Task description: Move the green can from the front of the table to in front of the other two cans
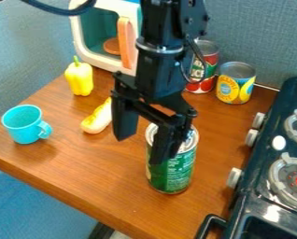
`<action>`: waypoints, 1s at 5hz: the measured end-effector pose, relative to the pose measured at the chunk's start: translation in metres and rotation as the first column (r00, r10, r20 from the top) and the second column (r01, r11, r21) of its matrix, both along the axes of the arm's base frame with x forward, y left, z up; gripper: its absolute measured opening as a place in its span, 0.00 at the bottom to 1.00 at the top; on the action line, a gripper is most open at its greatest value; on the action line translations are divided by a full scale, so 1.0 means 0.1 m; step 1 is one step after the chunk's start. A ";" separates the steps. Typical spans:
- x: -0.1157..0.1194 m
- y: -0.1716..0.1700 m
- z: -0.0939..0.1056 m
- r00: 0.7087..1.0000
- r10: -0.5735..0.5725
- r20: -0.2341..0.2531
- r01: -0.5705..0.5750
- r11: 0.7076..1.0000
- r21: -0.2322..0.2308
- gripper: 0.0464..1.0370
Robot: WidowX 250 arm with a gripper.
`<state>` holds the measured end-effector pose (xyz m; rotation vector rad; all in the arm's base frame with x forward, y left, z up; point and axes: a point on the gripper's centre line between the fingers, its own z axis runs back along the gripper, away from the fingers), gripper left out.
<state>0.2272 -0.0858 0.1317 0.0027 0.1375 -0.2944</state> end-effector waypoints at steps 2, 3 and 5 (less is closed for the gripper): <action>0.05 -0.08 -0.37 0.993 0.091 -0.081 -0.091 0.996 0.010 0.96; 0.10 -0.10 -0.51 0.992 0.078 -0.097 -0.077 0.997 0.011 0.96; 0.31 -0.16 -0.60 0.990 0.080 -0.113 -0.080 0.997 -0.001 0.96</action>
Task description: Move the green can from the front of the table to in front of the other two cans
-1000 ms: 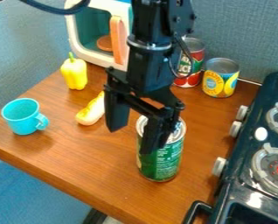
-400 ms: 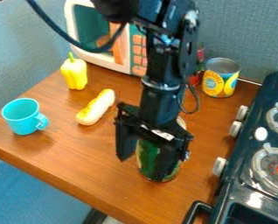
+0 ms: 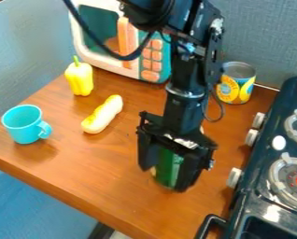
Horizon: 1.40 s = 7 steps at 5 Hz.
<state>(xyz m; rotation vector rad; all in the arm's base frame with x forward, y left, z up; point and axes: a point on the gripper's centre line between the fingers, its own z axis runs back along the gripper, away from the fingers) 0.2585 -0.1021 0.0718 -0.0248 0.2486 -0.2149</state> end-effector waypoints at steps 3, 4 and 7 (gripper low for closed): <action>0.97 0.20 -0.02 0.995 0.087 0.041 -0.086 0.996 -0.020 0.96; 1.17 0.24 -0.06 0.995 0.093 0.043 -0.091 0.995 -0.029 0.96; 1.05 0.27 0.13 0.995 0.059 0.078 -0.053 0.996 -0.074 0.96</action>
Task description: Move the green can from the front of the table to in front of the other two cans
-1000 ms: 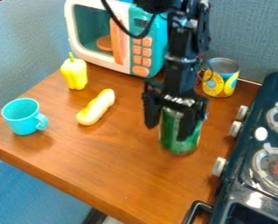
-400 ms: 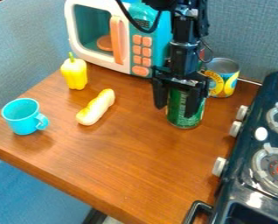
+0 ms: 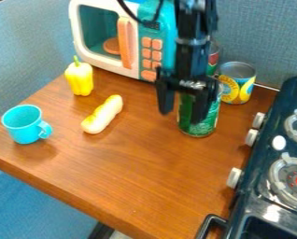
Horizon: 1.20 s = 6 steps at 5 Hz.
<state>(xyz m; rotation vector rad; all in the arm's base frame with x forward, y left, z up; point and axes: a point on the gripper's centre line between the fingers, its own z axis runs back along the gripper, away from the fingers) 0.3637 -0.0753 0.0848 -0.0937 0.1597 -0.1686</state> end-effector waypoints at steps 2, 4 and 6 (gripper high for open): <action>-0.52 0.23 0.79 0.981 -0.090 0.172 0.079 0.994 0.073 0.96; -1.00 0.80 0.74 0.987 -0.138 0.086 0.128 0.985 0.116 0.96; -0.93 1.37 0.46 0.998 -0.052 0.042 0.045 0.987 0.151 0.96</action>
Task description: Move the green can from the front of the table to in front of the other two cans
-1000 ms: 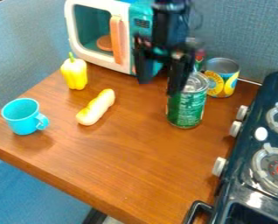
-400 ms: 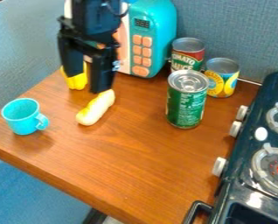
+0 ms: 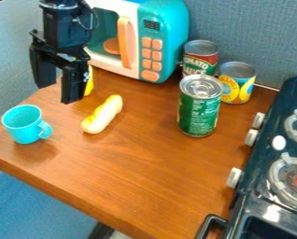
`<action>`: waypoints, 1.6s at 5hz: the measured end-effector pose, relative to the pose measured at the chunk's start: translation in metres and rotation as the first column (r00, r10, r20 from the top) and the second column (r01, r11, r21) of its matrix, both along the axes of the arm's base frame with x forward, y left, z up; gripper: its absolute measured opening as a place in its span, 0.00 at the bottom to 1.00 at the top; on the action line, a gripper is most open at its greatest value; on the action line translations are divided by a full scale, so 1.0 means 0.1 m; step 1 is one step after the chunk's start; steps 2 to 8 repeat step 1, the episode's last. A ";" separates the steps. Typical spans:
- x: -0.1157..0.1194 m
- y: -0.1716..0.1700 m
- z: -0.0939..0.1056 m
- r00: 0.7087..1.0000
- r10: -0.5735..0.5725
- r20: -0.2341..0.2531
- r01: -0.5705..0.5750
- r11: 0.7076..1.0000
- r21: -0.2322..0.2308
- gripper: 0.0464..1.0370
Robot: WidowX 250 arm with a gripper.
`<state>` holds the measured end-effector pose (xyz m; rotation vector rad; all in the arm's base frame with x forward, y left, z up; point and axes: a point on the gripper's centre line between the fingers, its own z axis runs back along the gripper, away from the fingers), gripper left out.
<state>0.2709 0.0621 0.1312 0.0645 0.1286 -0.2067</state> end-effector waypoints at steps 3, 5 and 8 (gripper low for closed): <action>0.25 0.08 -0.07 0.999 -0.001 0.032 0.001 1.000 0.007 0.96; 0.25 0.08 -0.07 0.999 -0.001 0.032 0.001 1.000 0.007 0.96; 0.25 0.08 -0.07 0.999 -0.001 0.032 0.001 1.000 0.007 0.96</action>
